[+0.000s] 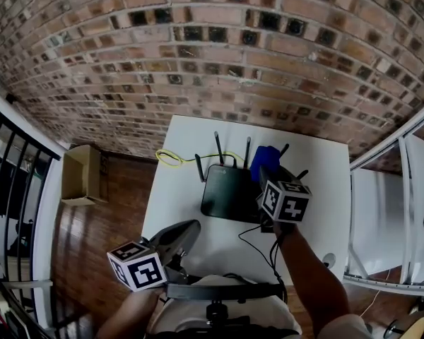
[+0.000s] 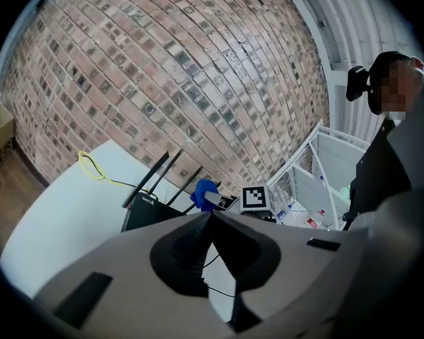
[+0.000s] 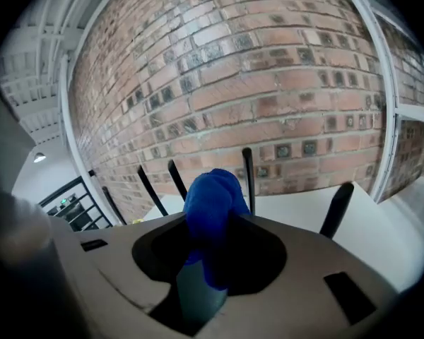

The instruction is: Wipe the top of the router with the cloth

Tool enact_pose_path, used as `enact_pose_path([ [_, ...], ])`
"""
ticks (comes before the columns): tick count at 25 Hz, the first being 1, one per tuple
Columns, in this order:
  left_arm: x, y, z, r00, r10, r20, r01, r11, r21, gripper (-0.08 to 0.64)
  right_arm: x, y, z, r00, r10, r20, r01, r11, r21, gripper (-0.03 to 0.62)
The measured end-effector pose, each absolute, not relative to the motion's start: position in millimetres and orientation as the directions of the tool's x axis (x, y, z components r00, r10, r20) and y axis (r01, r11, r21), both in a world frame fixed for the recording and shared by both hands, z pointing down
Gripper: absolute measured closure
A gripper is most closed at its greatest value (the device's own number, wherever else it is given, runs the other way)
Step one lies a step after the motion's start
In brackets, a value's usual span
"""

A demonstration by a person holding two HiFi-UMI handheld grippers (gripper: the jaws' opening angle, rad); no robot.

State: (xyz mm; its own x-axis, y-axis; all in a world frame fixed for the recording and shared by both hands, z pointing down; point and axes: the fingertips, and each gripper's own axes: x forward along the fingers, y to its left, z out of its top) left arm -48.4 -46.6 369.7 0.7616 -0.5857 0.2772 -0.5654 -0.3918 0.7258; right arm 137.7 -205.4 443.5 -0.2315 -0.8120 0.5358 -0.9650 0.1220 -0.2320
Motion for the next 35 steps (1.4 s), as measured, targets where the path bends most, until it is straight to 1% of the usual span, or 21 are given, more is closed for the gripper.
enact_pose_path([
  [6,-54.0,-49.5,365.0,0.733,-0.618,0.283,-0.601,-0.394,0.696,0.535,118.5,-221.9,387.4,-0.295,-0.862,0.413,-0.945,0.2,-0.258,0.456],
  [9,-52.9,-44.7,364.2,0.743,-0.61,0.274,-0.587,-0.398,0.705,0.535,111.6,-226.6,382.4,-0.311,-0.864,0.396,-0.943,0.229,-0.241,0.456],
  [12,-56.6,-41.1,365.2,0.746,-0.609,0.271,-0.581,-0.394,0.712,0.534,103.8,-227.4,400.6,-0.322,-0.84,0.437,-0.944,0.247,-0.221,0.456],
  [24,-79.2,-37.8,370.1,0.721,-0.64,0.264,-0.588,-0.364,0.722,0.534,98.9,-228.2,492.9,-0.275,-0.717,0.641,-0.96,0.242,-0.141,0.456],
  [35,-95.2,-32.9,374.4,0.689,-0.673,0.268,-0.605,-0.33,0.725,0.534,101.5,-224.9,555.8,-0.206,-0.611,0.764,-0.973,0.214,-0.091,0.456],
])
